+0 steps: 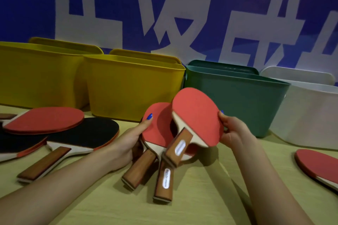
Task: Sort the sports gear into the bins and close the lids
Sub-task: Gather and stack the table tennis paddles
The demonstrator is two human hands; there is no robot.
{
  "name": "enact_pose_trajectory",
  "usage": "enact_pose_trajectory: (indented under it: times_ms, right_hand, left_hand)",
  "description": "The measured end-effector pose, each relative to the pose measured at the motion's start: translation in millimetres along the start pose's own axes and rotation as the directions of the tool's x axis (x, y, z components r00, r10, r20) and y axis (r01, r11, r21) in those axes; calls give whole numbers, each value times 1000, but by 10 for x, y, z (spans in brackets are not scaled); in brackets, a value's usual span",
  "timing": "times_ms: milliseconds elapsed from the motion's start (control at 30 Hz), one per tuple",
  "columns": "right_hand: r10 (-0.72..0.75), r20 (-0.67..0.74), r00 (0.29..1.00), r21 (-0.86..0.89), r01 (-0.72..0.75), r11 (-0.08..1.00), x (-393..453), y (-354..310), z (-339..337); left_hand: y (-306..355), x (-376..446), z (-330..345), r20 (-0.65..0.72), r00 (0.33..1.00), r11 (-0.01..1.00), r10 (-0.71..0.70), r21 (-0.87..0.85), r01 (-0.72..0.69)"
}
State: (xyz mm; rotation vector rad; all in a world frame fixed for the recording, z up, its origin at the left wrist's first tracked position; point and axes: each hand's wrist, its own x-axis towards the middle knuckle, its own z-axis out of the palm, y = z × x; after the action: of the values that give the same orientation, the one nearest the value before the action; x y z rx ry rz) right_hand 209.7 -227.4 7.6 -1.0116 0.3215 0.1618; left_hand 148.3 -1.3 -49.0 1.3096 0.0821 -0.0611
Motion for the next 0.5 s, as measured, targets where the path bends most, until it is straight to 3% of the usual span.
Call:
enact_pose_trajectory:
  times_ms: [100, 333, 400, 500]
  right_hand:
    - [34, -35, 999, 84, -31, 996, 44, -20, -36]
    - [33, 65, 997, 105, -40, 994, 85, 231, 164]
    - [-8, 28, 1000, 47, 7, 999, 163, 329, 222]
    - [-182, -8, 983, -69, 181, 981, 243, 437, 265]
  left_hand:
    - [-17, 16, -4, -14, 1000, 997, 17, 69, -16]
    - [-54, 55, -27, -17, 998, 996, 67, 59, -66]
    - [-66, 76, -48, -6, 998, 995, 56, 83, -55]
    - [-91, 128, -102, -21, 999, 992, 32, 121, -29]
